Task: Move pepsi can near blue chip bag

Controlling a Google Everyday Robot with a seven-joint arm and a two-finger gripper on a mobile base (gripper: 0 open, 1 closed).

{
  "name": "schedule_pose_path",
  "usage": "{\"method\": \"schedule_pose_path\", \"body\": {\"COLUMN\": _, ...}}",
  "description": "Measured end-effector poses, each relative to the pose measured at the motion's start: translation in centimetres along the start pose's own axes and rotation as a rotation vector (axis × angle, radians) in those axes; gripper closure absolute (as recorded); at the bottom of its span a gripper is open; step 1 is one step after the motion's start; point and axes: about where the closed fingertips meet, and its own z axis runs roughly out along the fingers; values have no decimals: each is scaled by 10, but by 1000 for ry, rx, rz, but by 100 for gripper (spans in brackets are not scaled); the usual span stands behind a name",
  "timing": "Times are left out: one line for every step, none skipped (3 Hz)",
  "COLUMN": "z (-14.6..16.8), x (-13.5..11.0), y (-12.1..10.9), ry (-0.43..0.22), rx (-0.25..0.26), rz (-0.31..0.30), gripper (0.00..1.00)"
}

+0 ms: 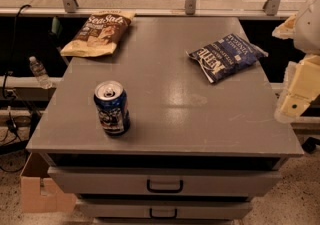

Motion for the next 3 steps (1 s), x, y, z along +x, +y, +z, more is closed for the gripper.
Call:
{"method": "schedule_pose_path", "body": {"z": 0, "x": 0, "y": 0, "ry": -1, "rx": 0, "rz": 0, "gripper": 0}}
{"method": "schedule_pose_path", "body": {"z": 0, "x": -3, "y": 0, "ry": -18, "rx": 4, "rz": 1, "gripper": 0}}
{"method": "schedule_pose_path", "body": {"z": 15, "x": -22, "y": 3, "ry": -104, "rx": -39, "rz": 4, "gripper": 0}}
